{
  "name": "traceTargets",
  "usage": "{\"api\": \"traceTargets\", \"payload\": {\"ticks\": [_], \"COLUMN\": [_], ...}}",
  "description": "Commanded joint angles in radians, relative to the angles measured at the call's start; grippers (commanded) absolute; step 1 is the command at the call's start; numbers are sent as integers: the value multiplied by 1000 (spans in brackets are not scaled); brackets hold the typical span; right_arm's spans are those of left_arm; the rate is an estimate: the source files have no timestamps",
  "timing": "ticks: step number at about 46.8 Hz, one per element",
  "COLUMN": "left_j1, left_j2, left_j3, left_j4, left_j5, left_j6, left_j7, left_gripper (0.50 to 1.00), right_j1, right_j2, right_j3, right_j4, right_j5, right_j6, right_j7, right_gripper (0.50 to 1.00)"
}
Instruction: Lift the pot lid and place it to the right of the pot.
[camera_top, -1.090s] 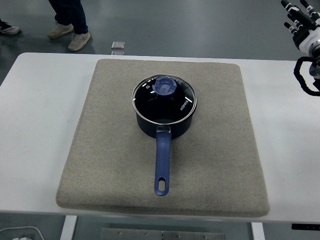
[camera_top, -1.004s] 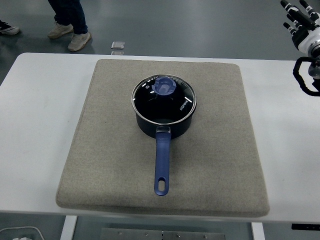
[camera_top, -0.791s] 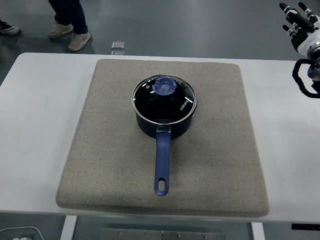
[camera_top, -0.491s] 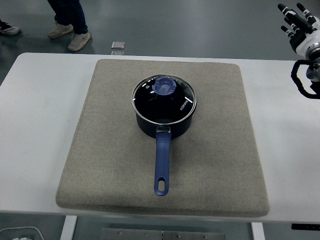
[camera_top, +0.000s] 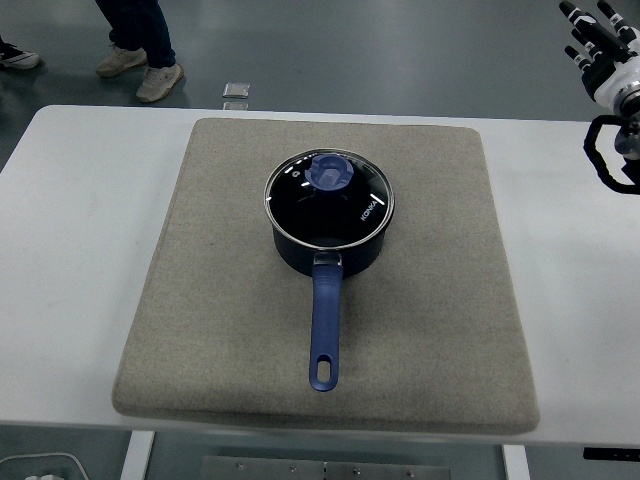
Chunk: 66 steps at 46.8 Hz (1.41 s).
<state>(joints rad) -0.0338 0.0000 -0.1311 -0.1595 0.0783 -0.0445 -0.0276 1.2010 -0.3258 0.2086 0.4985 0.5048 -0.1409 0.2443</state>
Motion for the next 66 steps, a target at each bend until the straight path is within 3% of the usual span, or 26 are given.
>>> {"api": "traceTargets", "payload": {"ticks": [1, 66], "left_j1": [0, 6], "left_j2": [0, 0], "left_j3": [1, -1], "left_j4": [0, 0], "left_j5": [0, 0], "left_j6": [0, 0], "left_j7": [0, 0], "left_gripper": [1000, 1000], "right_j1": [0, -28], "right_j2": [-1, -6], "right_j3": [-2, -18], "right_j4": [0, 0], "right_j5": [-2, -68], "right_j6": [0, 6], "right_j7": [1, 0], "right_gripper": [938, 938]}}
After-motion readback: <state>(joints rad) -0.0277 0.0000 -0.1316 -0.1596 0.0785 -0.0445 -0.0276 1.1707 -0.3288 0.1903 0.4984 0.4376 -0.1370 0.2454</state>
